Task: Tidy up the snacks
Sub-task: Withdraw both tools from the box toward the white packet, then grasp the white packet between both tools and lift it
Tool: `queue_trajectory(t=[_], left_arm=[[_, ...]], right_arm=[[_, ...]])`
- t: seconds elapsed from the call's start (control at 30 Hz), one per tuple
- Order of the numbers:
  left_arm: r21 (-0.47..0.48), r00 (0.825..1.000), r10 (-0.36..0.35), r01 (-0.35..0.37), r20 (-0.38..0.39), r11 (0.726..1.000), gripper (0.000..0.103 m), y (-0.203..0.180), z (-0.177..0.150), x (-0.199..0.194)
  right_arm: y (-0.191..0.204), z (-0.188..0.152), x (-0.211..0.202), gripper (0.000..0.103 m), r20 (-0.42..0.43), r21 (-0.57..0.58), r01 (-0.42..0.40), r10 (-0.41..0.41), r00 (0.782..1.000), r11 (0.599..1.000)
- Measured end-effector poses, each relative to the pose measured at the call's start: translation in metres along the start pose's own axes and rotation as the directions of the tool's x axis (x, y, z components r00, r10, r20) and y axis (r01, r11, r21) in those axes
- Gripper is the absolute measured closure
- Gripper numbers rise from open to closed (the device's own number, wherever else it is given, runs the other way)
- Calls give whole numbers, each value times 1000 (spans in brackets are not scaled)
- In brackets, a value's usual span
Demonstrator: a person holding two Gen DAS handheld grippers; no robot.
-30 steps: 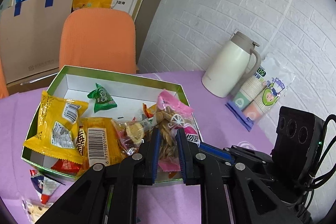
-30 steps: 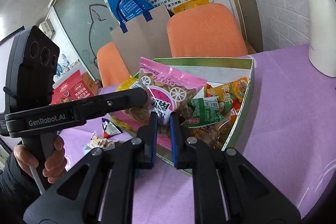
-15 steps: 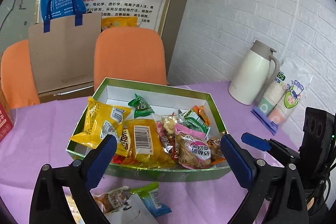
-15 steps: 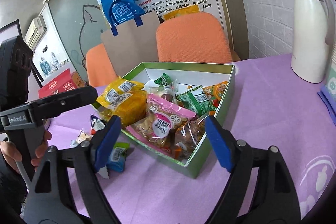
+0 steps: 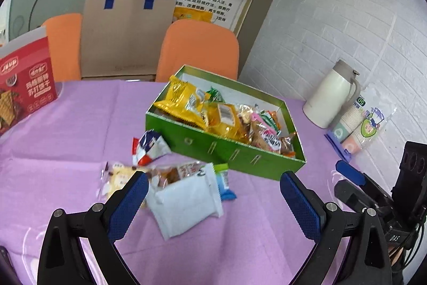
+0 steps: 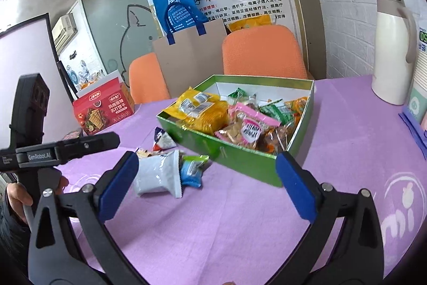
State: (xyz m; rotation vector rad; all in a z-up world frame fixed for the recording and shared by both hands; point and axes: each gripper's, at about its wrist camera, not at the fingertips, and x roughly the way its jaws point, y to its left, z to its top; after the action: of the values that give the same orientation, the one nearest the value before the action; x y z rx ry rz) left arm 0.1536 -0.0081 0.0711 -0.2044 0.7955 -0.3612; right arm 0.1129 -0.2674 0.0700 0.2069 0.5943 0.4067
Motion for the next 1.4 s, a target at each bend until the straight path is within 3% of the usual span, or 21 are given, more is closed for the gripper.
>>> queue_trajectory(t=[0.17,0.3,0.4,0.6,0.8,0.97,1.1,1.2,1.33,1.4], left_arm=[[-61,1000,-7,6,-9,998,2,26,-32,-5],[-44,998,-43,41,-47,998,2,37,-44,3],[18,996,-63,64,-60,998,2,37,-40,11],[106,997,-57,63,-61,992,2,32,-9,38],[121,990,-46,63,-134,991,3,31,-7,67],[82,974,-112,131,-196,988,3,37,-28,66],[67,933,-253,277,-255,958,3,29,-53,50],[101,949,-234,260,-210,960,3,26,-61,35],[65,971,-199,209,-131,976,3,35,-48,27],[39,972,-204,209,-114,977,3,42,-40,27]], right_arm=[[7,-27,-14,1,27,54,12,-13,1000,998],[5,-52,-20,1,-1,124,-32,32,999,992],[5,-66,-22,1,-28,153,-45,50,998,987],[22,-75,-32,1,-19,97,10,-9,1000,995],[26,-76,-30,1,-19,112,-7,10,1000,994],[26,-82,-19,1,-46,124,-7,13,999,992],[23,-86,-14,1,-63,139,-5,14,998,990],[21,-87,-11,1,-75,154,1,11,997,988],[22,-88,-4,1,-95,170,4,13,995,985],[23,-88,0,1,-100,183,-1,19,995,983]])
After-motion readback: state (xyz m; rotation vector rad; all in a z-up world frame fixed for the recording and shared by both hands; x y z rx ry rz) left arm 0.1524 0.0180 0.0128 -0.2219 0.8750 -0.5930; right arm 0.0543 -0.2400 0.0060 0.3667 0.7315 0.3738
